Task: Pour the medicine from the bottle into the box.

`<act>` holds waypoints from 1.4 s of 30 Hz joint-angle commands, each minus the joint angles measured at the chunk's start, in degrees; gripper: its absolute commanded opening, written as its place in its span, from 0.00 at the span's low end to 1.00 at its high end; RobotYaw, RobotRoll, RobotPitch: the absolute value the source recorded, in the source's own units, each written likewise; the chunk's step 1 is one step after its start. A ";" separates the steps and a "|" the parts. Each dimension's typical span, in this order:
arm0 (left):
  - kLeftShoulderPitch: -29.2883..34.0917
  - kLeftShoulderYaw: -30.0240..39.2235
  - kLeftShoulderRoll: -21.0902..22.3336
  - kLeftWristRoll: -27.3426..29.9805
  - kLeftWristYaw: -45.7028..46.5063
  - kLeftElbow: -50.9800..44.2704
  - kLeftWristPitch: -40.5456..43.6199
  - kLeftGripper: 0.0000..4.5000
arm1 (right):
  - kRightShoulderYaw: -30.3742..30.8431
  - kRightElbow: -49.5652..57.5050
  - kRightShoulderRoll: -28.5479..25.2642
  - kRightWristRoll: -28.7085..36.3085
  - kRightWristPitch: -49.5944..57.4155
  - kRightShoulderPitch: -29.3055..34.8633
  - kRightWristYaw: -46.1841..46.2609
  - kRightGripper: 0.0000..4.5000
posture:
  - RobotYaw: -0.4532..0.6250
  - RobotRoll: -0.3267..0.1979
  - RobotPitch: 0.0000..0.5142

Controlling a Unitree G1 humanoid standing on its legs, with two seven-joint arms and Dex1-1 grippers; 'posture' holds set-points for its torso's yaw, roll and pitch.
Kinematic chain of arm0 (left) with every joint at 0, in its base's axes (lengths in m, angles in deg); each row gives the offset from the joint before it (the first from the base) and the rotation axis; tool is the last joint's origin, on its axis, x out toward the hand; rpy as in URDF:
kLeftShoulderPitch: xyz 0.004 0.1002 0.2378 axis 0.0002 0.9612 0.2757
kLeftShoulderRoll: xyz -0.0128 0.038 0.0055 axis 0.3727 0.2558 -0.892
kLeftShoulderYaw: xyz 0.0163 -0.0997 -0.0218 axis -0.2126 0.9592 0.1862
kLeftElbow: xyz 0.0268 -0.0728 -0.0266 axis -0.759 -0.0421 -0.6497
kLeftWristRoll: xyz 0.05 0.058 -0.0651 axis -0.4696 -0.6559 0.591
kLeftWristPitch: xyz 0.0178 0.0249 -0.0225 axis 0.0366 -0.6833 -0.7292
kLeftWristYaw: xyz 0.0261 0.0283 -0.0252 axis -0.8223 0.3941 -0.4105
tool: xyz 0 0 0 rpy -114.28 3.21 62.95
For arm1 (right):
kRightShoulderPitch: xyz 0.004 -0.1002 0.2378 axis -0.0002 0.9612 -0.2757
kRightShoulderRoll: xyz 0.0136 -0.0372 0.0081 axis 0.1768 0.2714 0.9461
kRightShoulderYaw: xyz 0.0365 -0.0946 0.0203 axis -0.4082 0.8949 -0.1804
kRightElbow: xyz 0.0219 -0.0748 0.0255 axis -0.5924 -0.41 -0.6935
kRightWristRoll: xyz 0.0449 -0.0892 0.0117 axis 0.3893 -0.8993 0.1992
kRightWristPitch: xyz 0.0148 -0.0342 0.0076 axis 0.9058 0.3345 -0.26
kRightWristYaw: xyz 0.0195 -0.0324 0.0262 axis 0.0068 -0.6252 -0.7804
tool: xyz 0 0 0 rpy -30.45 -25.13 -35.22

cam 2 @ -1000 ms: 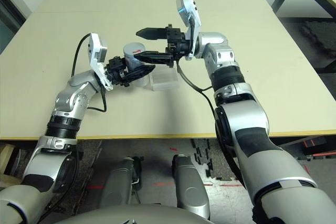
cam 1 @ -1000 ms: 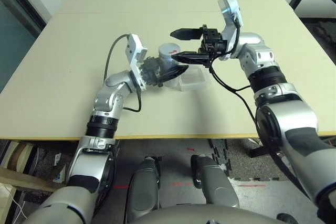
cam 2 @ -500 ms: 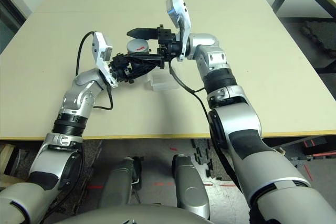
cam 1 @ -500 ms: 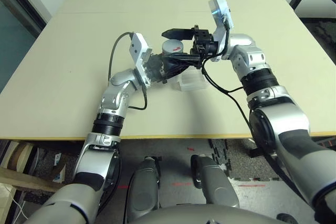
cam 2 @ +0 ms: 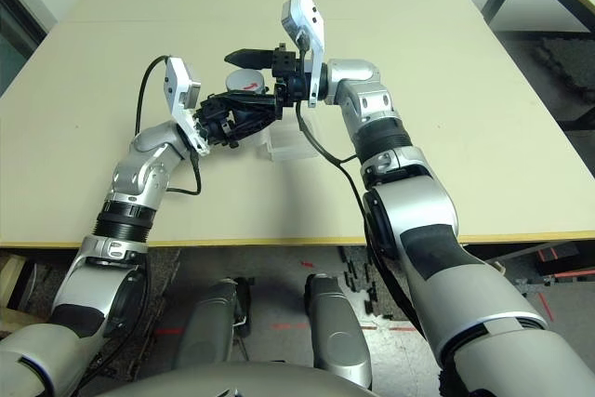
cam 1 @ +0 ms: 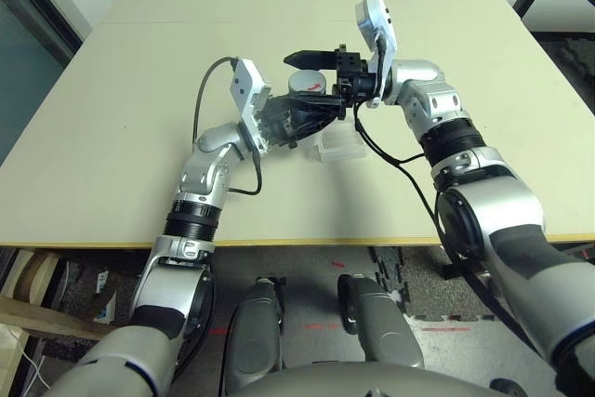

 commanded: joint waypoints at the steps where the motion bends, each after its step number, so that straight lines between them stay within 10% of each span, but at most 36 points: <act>1: 0.83 -0.84 -0.09 -0.26 -0.98 -0.75 -0.33 0.58 | -1.45 -1.31 -2.94 -0.56 0.38 -0.29 1.22 1.00 | 0.28 0.62 0.29; 42: 0.44 -0.08 0.48 -0.36 -0.81 0.39 -0.60 0.58 | -1.89 -3.37 -11.73 -1.35 1.94 0.41 -2.73 1.00 | 0.28 0.62 0.30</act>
